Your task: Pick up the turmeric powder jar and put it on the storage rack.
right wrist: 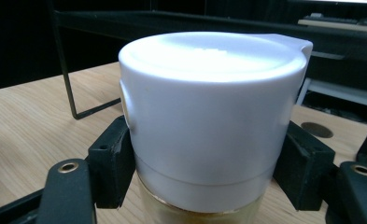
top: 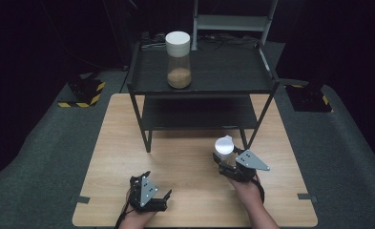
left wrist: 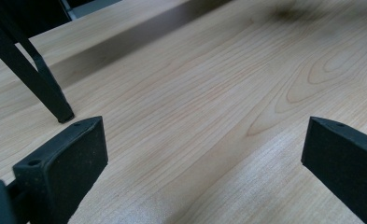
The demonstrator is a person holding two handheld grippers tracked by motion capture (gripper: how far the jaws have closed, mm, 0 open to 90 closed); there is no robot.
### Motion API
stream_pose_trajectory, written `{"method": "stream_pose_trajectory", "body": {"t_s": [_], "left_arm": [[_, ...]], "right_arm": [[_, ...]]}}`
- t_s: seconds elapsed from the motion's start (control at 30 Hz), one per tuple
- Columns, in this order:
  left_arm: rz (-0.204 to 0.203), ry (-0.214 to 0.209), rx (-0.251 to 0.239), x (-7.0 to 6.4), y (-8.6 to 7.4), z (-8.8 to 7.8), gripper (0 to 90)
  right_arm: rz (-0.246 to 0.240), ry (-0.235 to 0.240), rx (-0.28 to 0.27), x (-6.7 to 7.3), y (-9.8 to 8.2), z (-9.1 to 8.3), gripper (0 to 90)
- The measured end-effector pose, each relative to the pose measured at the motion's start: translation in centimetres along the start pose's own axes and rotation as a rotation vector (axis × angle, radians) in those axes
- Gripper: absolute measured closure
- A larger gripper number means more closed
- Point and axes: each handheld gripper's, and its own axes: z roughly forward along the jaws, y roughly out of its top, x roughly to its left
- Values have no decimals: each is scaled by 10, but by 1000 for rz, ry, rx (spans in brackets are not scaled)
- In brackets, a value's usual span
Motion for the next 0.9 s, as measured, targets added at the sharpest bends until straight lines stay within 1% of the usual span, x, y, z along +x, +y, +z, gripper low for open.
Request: {"method": "stream_pose_trajectory", "body": {"t_s": [0.03, 0.27, 0.47, 0.53, 0.63, 0.9], "left_arm": [[0, 0, -1, 0, 0, 0, 7], [-5, -5, -2, 2, 0, 0, 7], [-2, -4, -2, 1, 0, 0, 7], [-2, -3, -2, 1, 0, 0, 7], [-2, -3, -1, 1, 0, 0, 7], [-4, -5, 0, 2, 0, 0, 7]], "right_arm": [[0, 0, 0, 0, 0, 0, 298], [-7, -5, -15, 1, 6, -16, 298], [-4, -15, -29, 1, 12, -29, 298], [-5, -17, -30, 1, 13, -32, 298], [-10, -23, -41, -1, 18, -40, 298], [-15, -35, -54, -5, 27, -51, 298]]}}
